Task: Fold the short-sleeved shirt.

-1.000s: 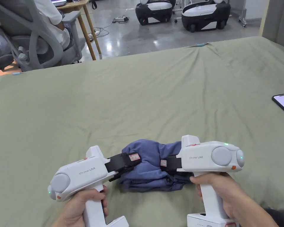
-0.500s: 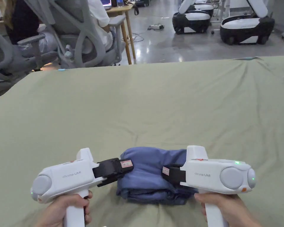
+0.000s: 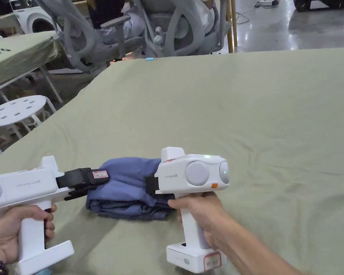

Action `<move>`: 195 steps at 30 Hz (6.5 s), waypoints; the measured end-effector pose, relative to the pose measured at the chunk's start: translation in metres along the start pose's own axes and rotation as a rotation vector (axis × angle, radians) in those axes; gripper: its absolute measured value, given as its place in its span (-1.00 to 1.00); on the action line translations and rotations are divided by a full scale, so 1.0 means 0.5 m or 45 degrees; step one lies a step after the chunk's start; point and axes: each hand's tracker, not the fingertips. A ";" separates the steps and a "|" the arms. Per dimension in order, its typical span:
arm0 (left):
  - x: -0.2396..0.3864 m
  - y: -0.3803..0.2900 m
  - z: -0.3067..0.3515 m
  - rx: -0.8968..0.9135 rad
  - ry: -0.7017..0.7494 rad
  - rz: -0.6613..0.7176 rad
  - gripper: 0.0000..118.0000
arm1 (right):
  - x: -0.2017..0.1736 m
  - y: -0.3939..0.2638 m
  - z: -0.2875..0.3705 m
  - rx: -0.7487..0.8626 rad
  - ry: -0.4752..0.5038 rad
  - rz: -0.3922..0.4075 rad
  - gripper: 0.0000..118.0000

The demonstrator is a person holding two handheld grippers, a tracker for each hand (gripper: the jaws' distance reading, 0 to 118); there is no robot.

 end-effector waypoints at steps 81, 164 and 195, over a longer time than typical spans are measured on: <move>0.933 -0.666 -0.255 0.788 0.294 -0.984 1.00 | 0.282 -0.379 1.061 0.984 -1.246 0.299 1.00; 0.916 -0.698 -0.237 0.796 0.287 -0.984 1.00 | 0.279 -0.413 1.070 0.976 -1.234 0.273 1.00; 0.919 -0.689 -0.242 0.776 0.292 -0.988 1.00 | 0.249 -0.378 1.097 0.995 -1.179 -0.033 1.00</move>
